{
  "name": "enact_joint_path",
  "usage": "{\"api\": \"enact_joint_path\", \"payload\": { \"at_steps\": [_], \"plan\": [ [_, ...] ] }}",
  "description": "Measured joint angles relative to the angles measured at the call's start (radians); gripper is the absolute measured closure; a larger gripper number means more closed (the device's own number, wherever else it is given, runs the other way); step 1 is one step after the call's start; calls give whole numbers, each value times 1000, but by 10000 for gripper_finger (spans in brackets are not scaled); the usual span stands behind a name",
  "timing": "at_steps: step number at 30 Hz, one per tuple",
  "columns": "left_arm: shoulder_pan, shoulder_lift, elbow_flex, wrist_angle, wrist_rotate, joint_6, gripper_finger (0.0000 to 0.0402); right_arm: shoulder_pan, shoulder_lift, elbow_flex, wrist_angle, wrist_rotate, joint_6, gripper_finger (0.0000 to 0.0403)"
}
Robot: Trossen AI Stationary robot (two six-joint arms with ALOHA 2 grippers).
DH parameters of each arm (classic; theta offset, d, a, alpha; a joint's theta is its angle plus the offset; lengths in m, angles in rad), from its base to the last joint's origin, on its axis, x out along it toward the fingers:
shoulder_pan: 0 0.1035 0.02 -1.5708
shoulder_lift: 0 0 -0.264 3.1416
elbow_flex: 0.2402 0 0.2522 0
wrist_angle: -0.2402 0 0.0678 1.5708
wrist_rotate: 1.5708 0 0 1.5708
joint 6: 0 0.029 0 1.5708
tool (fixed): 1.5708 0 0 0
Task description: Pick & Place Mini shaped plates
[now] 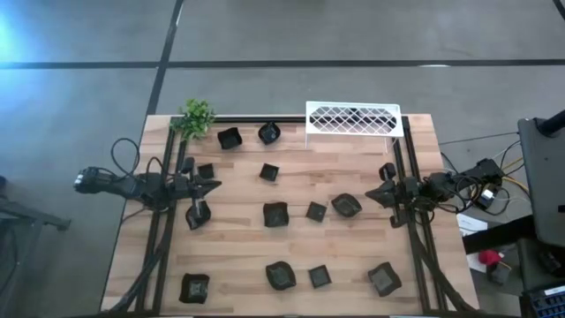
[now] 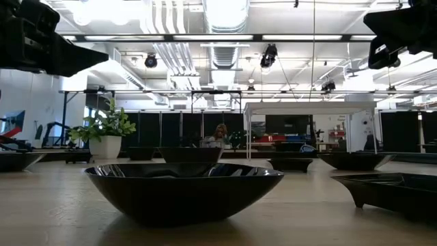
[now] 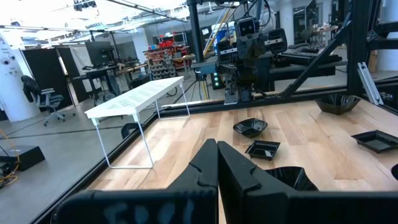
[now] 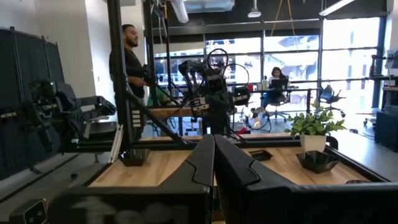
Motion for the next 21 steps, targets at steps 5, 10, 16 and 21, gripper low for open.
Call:
{"api": "enact_joint_path", "payload": {
  "at_steps": [5, 10, 16, 21],
  "plan": [
    [0, 0, 0, 0, 0, 0, 402, 0, 0, 0, 0, 0, 13, 394],
    [0, 0, 0, 0, 0, 0, 402, 0, 0, 0, 0, 0, 13, 394],
    [0, 0, 0, 0, 0, 0, 402, -1, 0, 0, 0, 0, 1, 394],
    [0, 0, 0, 0, 0, 0, 402, -1, 0, 0, 0, 0, -21, 394]
  ]
}}
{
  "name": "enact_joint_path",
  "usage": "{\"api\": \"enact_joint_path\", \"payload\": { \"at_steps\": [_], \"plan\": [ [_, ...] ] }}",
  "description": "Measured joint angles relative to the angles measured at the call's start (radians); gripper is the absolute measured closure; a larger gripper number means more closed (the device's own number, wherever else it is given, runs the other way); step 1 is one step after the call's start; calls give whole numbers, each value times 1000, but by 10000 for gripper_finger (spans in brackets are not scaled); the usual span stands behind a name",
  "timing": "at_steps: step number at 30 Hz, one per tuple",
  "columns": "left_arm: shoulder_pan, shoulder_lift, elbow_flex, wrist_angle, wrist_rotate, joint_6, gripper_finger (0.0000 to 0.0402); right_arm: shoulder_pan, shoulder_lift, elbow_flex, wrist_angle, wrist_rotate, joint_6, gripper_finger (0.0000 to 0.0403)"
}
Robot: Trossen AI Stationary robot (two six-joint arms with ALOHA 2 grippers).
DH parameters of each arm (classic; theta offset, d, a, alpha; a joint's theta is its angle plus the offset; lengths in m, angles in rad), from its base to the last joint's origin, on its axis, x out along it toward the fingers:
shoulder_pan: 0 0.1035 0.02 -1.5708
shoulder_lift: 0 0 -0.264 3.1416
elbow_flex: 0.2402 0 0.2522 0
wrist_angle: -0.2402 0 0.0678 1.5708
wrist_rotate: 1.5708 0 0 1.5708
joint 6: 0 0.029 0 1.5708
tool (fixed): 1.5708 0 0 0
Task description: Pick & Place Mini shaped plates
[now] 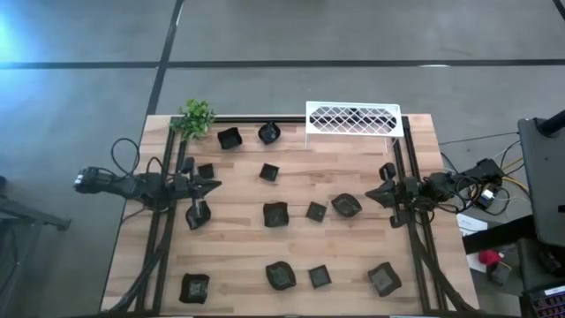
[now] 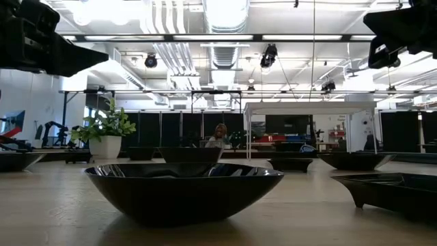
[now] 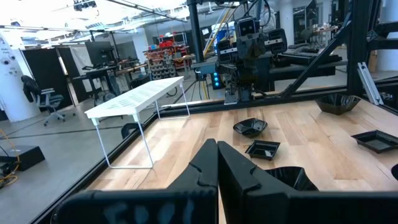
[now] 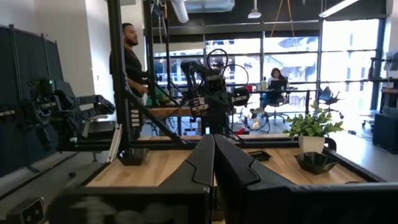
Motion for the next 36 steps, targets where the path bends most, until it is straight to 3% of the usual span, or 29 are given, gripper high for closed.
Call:
{"api": "enact_joint_path", "payload": {
  "at_steps": [14, 20, 27, 36],
  "plan": [
    [0, 0, 0, 0, 0, 0, 402, 0, 0, 0, 61, 0, -6, 394],
    [0, 0, 0, 0, 0, 0, 402, 0, 0, 0, 124, 1, -89, 394],
    [0, 0, 0, 0, 0, 0, 402, 1, 0, 0, 168, 130, -168, 394],
    [0, 0, 0, 0, 0, 0, 402, 1, 0, 35, 189, 179, -185, 394]
  ]
}}
